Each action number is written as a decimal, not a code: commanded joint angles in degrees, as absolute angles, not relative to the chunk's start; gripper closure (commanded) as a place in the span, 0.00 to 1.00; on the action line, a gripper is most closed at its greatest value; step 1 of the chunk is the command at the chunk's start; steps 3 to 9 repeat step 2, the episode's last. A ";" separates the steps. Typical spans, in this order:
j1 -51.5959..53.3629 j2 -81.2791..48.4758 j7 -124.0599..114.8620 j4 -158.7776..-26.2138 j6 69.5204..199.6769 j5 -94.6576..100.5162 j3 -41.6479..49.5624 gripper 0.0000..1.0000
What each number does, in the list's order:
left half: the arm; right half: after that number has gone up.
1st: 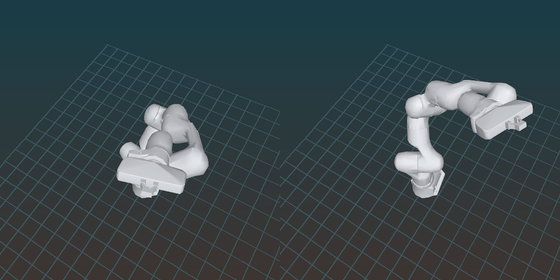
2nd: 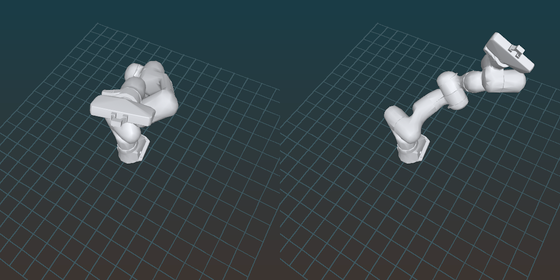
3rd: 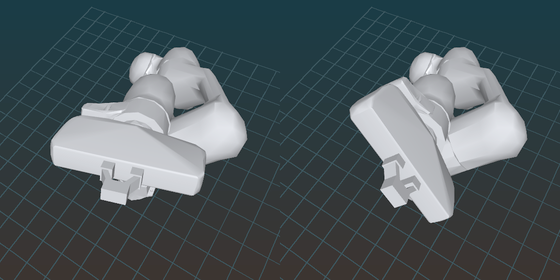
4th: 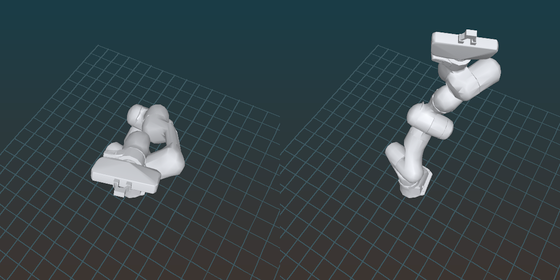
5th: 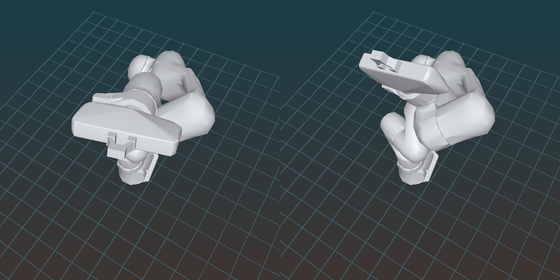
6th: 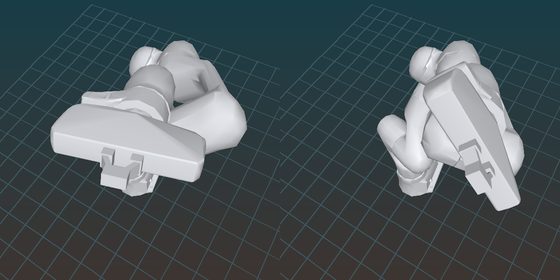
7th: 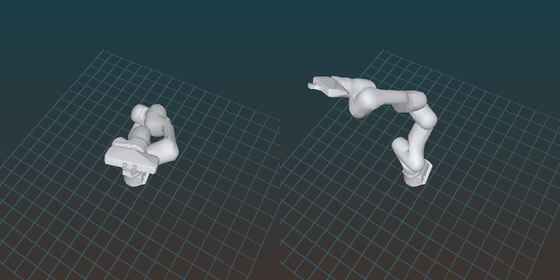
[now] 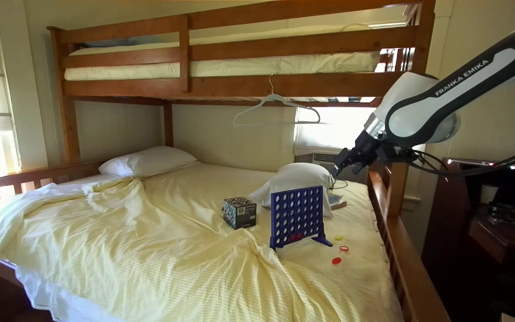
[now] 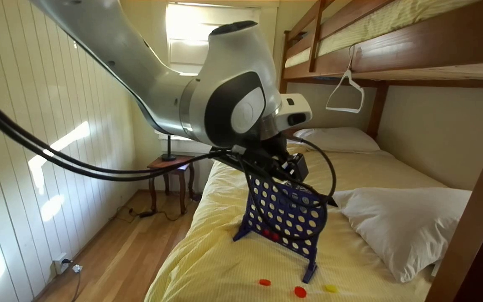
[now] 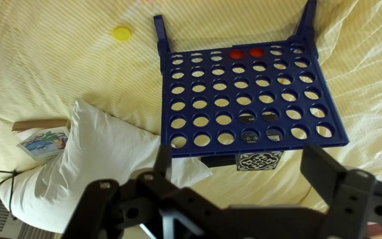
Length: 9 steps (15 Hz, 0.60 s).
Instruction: Put one orange chip in the blue gameboard.
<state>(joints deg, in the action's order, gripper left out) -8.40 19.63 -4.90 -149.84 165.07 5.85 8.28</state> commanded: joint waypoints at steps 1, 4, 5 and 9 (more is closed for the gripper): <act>-9.24 19.58 -3.96 -149.81 165.01 4.73 7.36 0.00; -9.24 19.58 -3.95 -149.81 164.97 4.73 7.36 0.00; -9.24 19.58 -3.95 -149.81 164.97 4.73 7.36 0.00; -9.24 19.58 -3.95 -149.81 164.97 4.73 7.36 0.00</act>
